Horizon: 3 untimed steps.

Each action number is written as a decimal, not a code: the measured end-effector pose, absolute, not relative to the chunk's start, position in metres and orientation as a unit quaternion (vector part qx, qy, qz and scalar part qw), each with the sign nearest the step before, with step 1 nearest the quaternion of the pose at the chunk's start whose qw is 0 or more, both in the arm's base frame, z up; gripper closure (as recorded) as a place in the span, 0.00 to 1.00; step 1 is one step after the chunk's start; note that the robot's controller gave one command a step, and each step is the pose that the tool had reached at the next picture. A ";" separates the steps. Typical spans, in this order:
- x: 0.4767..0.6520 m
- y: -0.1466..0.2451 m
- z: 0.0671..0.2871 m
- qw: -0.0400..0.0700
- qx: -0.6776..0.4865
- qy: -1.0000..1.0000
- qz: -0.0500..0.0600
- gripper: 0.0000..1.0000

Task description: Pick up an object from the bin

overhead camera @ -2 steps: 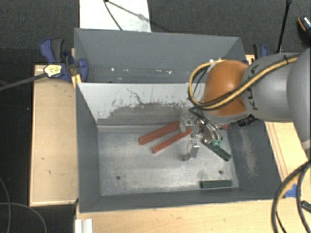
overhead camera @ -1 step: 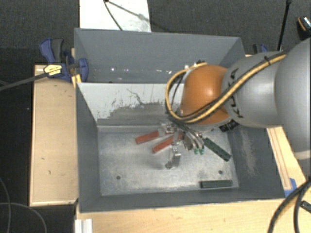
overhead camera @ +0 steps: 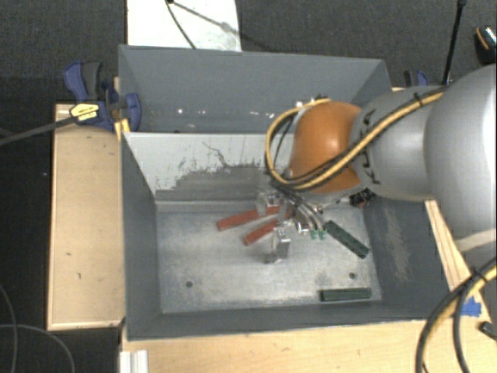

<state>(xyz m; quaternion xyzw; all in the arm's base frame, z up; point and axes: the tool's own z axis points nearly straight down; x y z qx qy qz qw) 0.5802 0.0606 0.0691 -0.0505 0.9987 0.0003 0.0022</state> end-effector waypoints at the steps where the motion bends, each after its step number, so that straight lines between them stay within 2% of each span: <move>1: 0.593 0.088 0.071 0.004 -0.082 0.997 0.001 0.00; 2: 0.593 0.087 0.071 0.003 -0.080 0.997 0.001 1.00; 3: 0.579 0.094 0.239 0.006 -0.091 0.996 0.000 1.00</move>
Offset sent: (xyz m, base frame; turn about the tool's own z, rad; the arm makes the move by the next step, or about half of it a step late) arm 0.0114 0.0267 0.0009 -0.0676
